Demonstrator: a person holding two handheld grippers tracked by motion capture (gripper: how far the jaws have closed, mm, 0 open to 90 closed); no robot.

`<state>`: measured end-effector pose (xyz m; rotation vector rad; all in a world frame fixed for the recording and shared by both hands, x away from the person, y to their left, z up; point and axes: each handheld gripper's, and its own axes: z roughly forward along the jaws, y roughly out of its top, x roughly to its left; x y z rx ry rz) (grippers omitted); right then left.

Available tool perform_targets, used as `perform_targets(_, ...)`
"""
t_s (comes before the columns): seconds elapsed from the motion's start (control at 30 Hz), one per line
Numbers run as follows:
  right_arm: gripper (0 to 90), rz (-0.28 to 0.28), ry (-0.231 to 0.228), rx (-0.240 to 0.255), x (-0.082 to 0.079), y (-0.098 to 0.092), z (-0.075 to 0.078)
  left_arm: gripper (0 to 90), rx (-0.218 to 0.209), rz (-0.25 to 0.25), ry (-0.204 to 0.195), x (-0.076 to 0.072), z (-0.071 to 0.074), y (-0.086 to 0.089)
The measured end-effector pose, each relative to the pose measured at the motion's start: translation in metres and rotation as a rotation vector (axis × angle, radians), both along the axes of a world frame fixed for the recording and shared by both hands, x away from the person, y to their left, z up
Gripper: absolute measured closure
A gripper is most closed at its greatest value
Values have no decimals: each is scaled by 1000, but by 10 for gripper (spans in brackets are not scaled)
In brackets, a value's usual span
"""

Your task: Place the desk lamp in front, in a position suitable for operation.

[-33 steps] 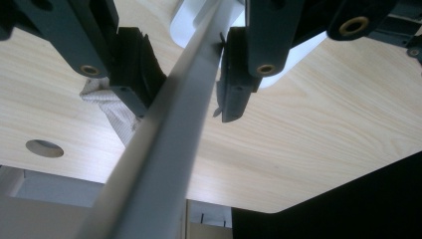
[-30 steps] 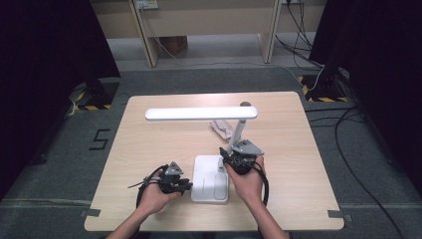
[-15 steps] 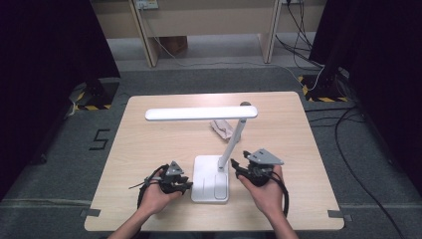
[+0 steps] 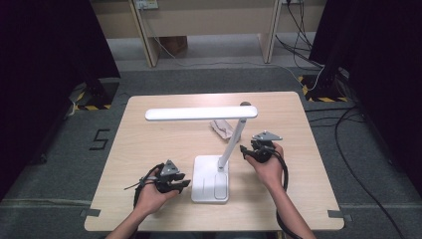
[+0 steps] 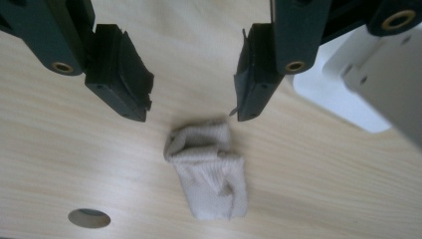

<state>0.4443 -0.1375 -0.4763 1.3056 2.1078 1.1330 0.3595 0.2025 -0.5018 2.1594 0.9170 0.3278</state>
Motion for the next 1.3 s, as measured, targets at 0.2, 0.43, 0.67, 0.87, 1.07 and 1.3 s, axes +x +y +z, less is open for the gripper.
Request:
perform_targets(0.2,470,-8,16,-5,31,10,2,592,-45,9,-15,-3,-2,7)
perform_targets(0.43,460,-31,44,-2,57,19,1,583,-81,42,-25,-5,-8,15)
perform_targets(0.67,454,-55,82,-1,79,30,-7,575,-92,36,-41,-10,-12,16)
perform_targets(0.87,451,-75,125,16,90,31,-12,571,-93,33,-37,-11,-15,14)
perform_targets(1.07,451,-64,154,-18,96,37,-15,569,-95,29,-45,-10,-16,11)
perform_targets(1.3,444,-48,194,-49,94,42,-28,566,-85,34,-44,-10,-16,14)
